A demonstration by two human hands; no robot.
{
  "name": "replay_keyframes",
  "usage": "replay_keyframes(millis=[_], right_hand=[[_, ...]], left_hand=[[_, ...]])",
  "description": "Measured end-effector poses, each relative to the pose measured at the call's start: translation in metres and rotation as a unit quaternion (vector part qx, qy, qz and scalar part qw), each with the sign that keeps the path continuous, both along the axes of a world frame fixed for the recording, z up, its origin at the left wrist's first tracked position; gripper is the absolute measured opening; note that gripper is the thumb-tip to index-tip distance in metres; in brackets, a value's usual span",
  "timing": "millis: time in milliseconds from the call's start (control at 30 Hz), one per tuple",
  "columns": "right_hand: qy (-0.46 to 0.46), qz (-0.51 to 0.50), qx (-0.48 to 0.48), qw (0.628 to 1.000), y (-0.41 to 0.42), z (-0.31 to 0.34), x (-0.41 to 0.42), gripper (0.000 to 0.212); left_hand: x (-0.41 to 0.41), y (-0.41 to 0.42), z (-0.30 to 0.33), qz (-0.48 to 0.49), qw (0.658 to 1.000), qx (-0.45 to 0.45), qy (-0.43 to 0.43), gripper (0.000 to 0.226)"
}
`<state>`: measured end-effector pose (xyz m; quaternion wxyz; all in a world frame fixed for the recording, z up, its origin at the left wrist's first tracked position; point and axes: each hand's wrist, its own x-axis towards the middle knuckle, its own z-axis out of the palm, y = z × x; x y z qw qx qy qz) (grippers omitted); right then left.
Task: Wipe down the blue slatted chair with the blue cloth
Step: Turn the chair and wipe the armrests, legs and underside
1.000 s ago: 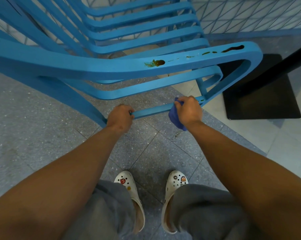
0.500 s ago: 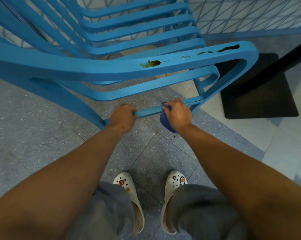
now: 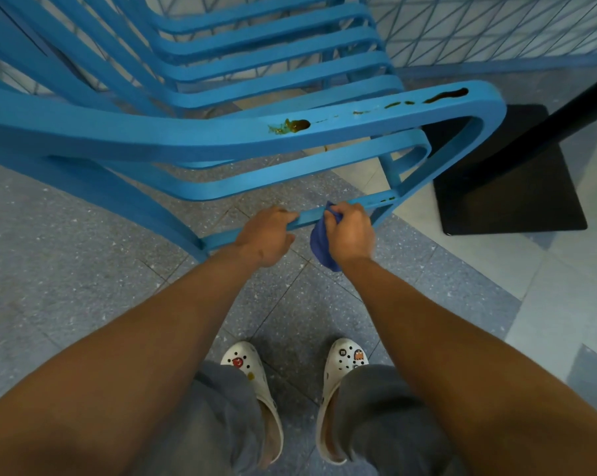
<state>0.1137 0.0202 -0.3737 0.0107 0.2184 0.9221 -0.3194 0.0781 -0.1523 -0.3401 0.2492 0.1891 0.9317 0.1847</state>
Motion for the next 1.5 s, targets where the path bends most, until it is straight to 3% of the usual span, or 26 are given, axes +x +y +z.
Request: replay_keyframes(millis=[100, 367, 500, 633, 1033, 1200, 1500], right_hand=[[0.01, -0.006, -0.01, 1.0, 0.014, 0.0, -0.001, 0.021], [0.055, -0.221, -0.111, 0.967, 0.056, 0.008, -0.005, 0.011], [0.064, -0.201, -0.141, 0.967, 0.028, 0.0, 0.001, 0.012], [0.053, -0.161, -0.154, 0.973, 0.015, -0.007, 0.004, 0.029], [-0.01, -0.368, -0.199, 0.908, 0.085, 0.006, -0.023, 0.03], [-0.027, -0.392, -0.265, 0.881, 0.064, -0.003, -0.026, 0.055], [-0.033, -0.412, -0.276, 0.868, 0.084, 0.01, -0.033, 0.033]], left_hand=[[0.001, 0.002, -0.002, -0.033, 0.999, -0.018, -0.005, 0.06], [0.004, 0.012, 0.002, -0.083, 0.996, -0.024, -0.03, 0.077], [0.003, 0.016, -0.001, -0.102, 0.991, -0.068, -0.049, 0.081], [0.002, 0.017, 0.001, -0.106, 0.99, -0.069, -0.058, 0.081], [0.001, 0.009, 0.001, -0.109, 0.99, -0.041, -0.076, 0.078], [0.0, 0.009, -0.002, -0.113, 0.99, -0.042, -0.078, 0.079], [0.002, 0.005, 0.001, -0.099, 0.99, -0.041, -0.089, 0.082]])
